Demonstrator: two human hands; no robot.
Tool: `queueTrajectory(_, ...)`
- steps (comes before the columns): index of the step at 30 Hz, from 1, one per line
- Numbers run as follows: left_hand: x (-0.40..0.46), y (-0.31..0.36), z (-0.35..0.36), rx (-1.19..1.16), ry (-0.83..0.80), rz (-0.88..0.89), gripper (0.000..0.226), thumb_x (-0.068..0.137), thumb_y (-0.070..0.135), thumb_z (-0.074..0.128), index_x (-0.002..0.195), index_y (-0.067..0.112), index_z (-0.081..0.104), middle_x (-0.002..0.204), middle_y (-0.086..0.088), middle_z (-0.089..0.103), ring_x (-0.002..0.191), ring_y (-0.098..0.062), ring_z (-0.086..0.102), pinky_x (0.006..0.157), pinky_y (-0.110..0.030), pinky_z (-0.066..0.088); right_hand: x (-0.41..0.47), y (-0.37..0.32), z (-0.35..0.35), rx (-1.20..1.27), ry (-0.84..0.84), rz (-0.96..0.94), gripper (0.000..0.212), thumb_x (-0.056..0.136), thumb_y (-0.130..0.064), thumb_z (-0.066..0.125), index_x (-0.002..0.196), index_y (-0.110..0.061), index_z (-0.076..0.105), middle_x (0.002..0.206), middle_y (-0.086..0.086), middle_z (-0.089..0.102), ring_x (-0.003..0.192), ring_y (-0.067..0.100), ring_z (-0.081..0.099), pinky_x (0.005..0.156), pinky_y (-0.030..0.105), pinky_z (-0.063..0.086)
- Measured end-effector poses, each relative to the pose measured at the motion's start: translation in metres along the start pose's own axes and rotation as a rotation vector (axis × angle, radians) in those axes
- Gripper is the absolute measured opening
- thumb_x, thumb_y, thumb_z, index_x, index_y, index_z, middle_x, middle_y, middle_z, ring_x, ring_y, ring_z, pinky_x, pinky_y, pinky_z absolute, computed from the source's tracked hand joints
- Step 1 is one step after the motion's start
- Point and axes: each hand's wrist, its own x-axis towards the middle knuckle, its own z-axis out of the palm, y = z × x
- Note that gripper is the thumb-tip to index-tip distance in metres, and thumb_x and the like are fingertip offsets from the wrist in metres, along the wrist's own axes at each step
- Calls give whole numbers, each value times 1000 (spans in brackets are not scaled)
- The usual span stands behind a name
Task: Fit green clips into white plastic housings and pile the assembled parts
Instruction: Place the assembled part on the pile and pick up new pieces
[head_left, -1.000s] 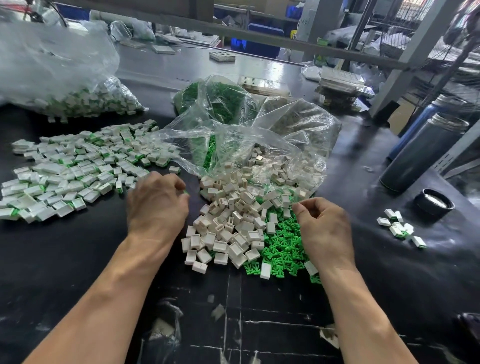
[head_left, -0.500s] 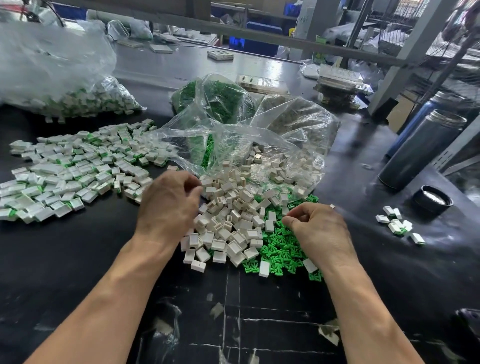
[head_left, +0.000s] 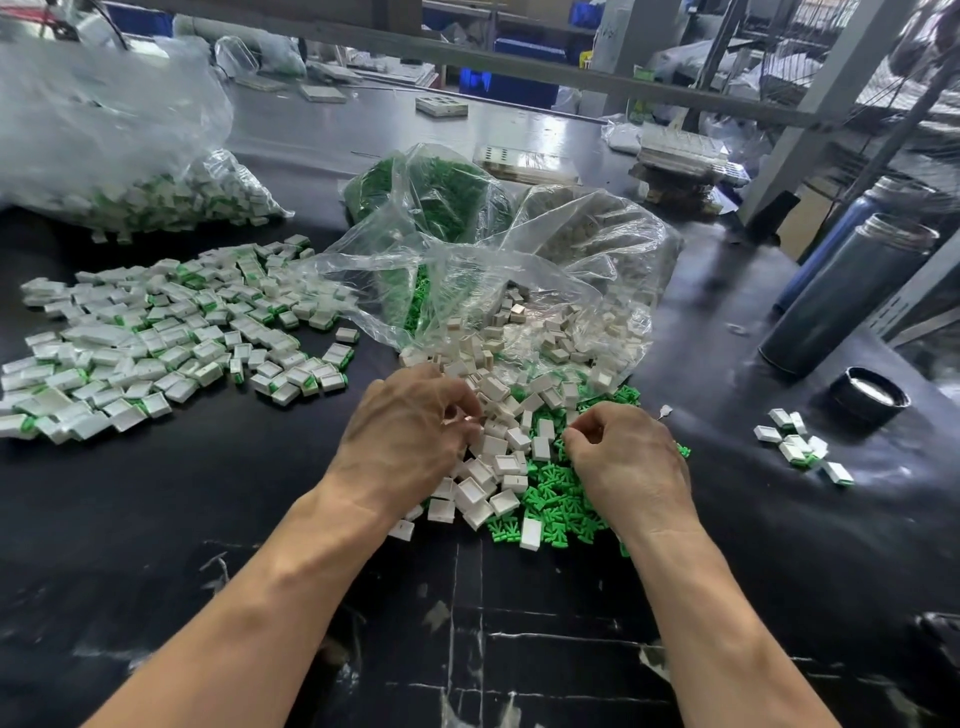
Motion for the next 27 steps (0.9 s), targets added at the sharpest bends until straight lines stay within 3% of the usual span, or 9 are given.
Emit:
queueTrajectory(4, 1, 2, 3, 58, 14, 27, 9, 88, 40, 75, 96, 39, 71, 102, 18, 57, 103, -14, 56, 101, -36, 48, 1, 0, 1, 62, 68, -41, 23, 102, -40, 59, 96, -21, 70, 97, -1, 68, 92, 24, 63, 80, 35, 47)
queueTrajectory(9, 1, 2, 6, 125, 23, 58, 11, 92, 39, 72, 103, 40, 69, 106, 14, 57, 100, -12, 58, 104, -36, 49, -4, -2, 3, 342, 142, -108, 19, 104, -36, 58, 97, -21, 67, 83, -8, 67, 80, 17, 63, 73, 32, 47)
queueTrajectory(14, 2, 4, 8, 159, 44, 64, 14, 92, 40, 72, 106, 39, 70, 108, 11, 58, 101, -13, 57, 105, -35, 46, -5, -5, 8, 640, 83, -67, 11, 102, -28, 64, 92, -29, 67, 80, -9, 72, 70, 5, 65, 62, 19, 47)
queueTrajectory(20, 2, 6, 9, 173, 73, 70, 15, 92, 41, 72, 106, 37, 71, 109, 11, 57, 100, -10, 48, 105, -32, 41, -8, -7, 10, 811, 1, -59, 13, 100, -15, 66, 103, -26, 72, 80, -3, 74, 56, 3, 60, 53, 19, 48)
queueTrajectory(27, 3, 7, 8, 193, 61, 94, 16, 90, 45, 73, 89, 34, 62, 101, 11, 55, 100, -11, 51, 102, -30, 35, -11, -11, 9, 945, -47, -76, 15, 97, -4, 68, 105, -16, 73, 87, 1, 78, 66, 12, 71, 56, 23, 57)
